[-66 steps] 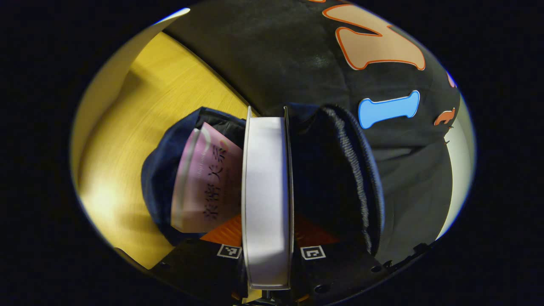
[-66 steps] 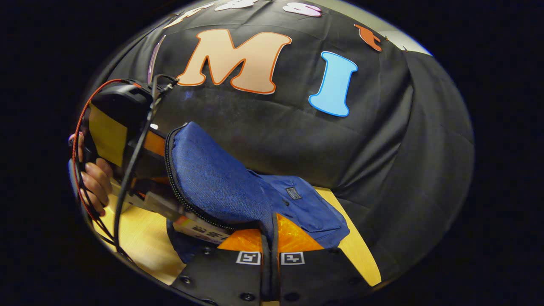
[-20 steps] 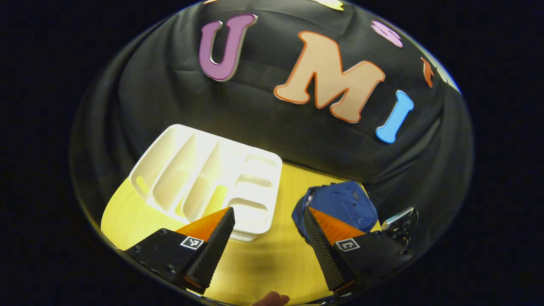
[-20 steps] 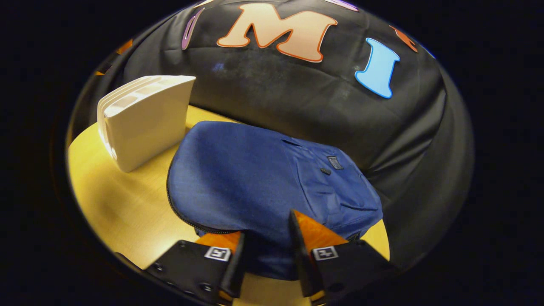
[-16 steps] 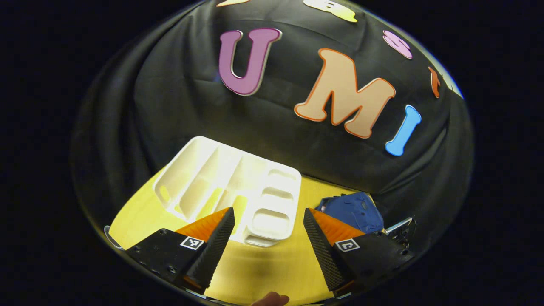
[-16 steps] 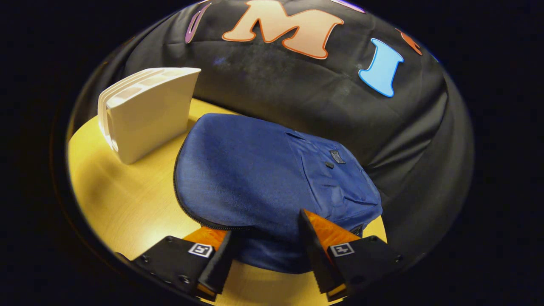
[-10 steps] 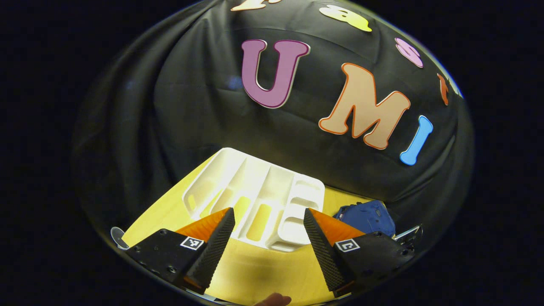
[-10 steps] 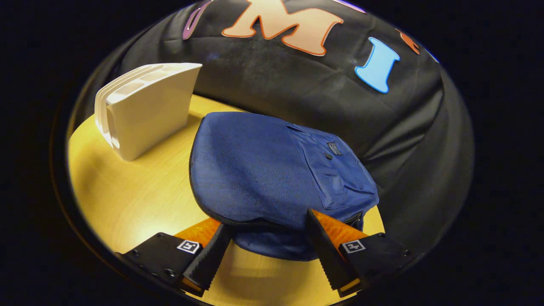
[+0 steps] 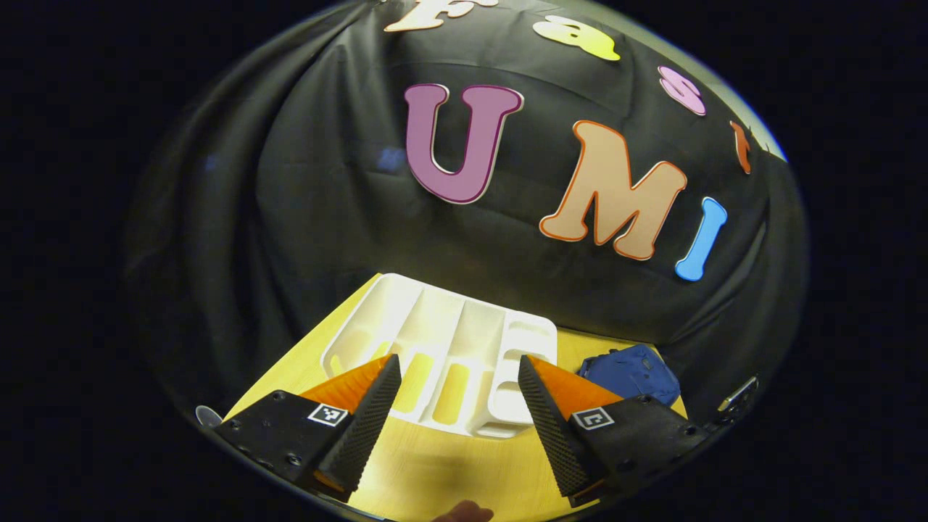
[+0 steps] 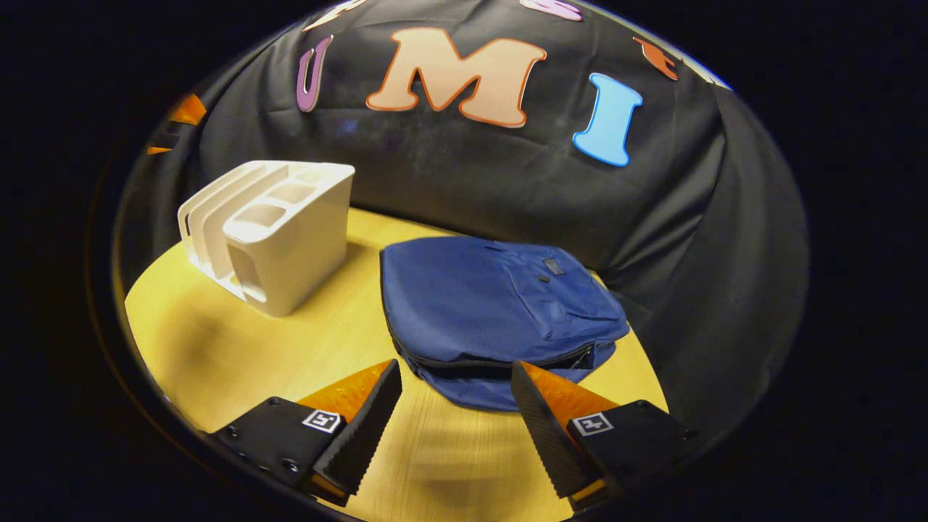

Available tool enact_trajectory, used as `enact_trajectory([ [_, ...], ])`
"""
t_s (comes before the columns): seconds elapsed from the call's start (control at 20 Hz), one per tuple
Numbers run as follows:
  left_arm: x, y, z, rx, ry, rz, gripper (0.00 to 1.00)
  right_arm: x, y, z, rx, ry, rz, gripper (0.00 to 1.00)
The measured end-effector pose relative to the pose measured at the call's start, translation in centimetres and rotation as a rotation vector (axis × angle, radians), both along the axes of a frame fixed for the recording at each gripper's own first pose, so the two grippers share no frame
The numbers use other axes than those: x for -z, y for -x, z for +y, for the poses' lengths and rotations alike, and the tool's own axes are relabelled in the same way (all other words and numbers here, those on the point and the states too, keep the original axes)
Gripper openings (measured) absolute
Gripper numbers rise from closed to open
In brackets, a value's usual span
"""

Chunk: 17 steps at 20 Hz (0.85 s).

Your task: Open the schoolbag, grab two books from the bookshelf and put them into the schoolbag.

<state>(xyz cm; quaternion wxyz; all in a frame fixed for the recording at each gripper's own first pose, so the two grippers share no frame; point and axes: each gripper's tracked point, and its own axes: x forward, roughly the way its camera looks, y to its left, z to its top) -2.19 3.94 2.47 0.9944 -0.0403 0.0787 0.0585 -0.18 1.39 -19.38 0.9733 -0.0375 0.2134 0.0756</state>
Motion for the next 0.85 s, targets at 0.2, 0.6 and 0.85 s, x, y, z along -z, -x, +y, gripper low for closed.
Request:
enact_trajectory([
  [0.2,-2.6,0.3,-1.9,0.058,-0.038,-0.094,0.96,-7.9,0.8,1.0,0.007,-0.093,-0.142,0.92],
  [0.6,-3.8,1.1,-5.5,0.164,-0.041,-0.168,0.95,-21.6,1.0,-0.1,0.081,-0.358,-0.459,0.92],
  [0.85,-4.1,1.2,-4.9,0.152,-0.058,-0.169,0.95,-21.3,1.9,-1.9,0.147,-0.355,-0.474,0.98],
])
